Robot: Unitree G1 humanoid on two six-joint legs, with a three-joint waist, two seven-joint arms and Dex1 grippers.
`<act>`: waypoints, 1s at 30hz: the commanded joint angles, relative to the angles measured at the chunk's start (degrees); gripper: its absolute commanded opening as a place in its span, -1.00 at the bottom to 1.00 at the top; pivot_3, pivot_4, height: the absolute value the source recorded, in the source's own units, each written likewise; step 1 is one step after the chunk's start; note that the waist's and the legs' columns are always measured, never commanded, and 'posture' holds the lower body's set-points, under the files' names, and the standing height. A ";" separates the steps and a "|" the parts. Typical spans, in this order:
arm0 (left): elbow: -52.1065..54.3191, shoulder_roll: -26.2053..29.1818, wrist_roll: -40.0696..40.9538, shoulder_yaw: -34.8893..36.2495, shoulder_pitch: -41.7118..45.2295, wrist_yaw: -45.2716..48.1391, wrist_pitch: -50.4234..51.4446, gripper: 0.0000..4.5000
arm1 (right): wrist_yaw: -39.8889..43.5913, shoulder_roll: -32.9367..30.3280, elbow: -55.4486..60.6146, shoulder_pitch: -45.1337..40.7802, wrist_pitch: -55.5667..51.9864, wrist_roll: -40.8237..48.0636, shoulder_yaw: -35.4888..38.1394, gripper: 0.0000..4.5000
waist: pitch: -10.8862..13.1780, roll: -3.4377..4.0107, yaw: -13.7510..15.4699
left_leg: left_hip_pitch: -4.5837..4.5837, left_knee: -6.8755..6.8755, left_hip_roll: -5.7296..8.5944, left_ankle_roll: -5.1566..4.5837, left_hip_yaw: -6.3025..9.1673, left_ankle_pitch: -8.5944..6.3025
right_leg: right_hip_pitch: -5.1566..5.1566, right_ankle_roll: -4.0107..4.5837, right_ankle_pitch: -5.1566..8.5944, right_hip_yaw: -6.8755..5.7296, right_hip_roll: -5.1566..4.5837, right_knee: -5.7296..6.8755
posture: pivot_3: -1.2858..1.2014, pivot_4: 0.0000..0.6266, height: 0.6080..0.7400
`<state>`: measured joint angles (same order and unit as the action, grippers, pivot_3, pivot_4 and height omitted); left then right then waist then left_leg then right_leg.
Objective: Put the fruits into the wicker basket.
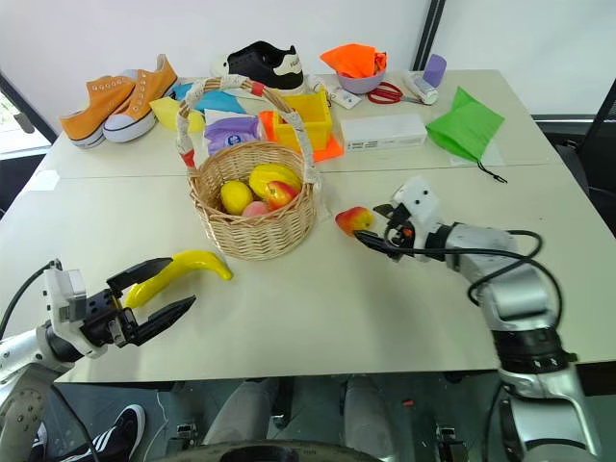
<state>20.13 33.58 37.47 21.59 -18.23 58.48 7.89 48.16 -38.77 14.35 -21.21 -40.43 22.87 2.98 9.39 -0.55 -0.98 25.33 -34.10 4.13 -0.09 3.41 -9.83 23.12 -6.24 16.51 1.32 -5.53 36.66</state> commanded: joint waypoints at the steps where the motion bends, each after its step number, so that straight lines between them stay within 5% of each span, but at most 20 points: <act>1: -0.10 -0.17 0.04 1.12 0.29 -0.09 -1.57 1.00 | -3.11 0.66 -0.85 -1.78 2.48 -2.32 -0.39 0.60 | -0.03 -0.04 -0.10 | -0.02 0.00 -0.01 0.00 0.00 0.00 | -0.02 0.01 0.00 -0.01 0.00 0.01 | 0.03 -0.52 1.00; 8: -0.02 0.16 -0.08 0.80 1.02 -0.42 -1.28 1.00 | -6.77 5.08 -5.61 -3.46 7.78 -5.08 -1.90 0.60 | -0.02 -0.03 0.35 | 0.03 -0.04 0.01 0.00 -0.01 0.00 | 0.01 0.02 -0.02 -0.02 -0.01 -0.04 | 0.03 -0.52 1.00; 10: -0.14 0.31 0.21 1.10 0.91 -0.35 -0.96 1.00 | -5.98 5.16 -5.29 -3.64 7.43 -4.77 -2.56 0.99 | -0.02 -0.03 0.34 | 0.03 -0.04 0.01 0.00 -0.01 0.00 | 0.01 0.02 -0.02 -0.02 -0.01 -0.02 | 0.03 -0.52 1.00; 28: 1.81 0.87 1.50 1.72 -0.77 -0.13 0.39 1.00 | -6.23 9.36 -21.15 -9.50 12.27 -12.85 -9.50 0.99 | -0.02 -0.03 0.22 | 0.01 -0.06 0.02 0.00 -0.01 0.01 | 0.02 0.02 -0.03 -0.03 0.00 0.04 | 0.03 -0.52 1.00; 30: 2.10 0.84 1.59 1.88 -1.06 -0.26 0.44 1.00 | -6.26 9.94 -21.43 -9.90 11.28 -12.63 -9.19 0.61 | -0.02 -0.03 0.15 | 0.00 -0.06 0.02 0.00 -0.01 0.01 | 0.02 0.01 -0.04 -0.03 0.00 0.04 | 0.03 -0.52 1.00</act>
<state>20.21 33.82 38.03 21.66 -18.93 58.44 8.49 41.74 -29.13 -7.81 -29.52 -28.97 9.44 -7.05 9.37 -0.58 -0.83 25.33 -34.15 4.15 -0.10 3.39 -9.82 23.14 -6.22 16.47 1.29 -5.52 36.71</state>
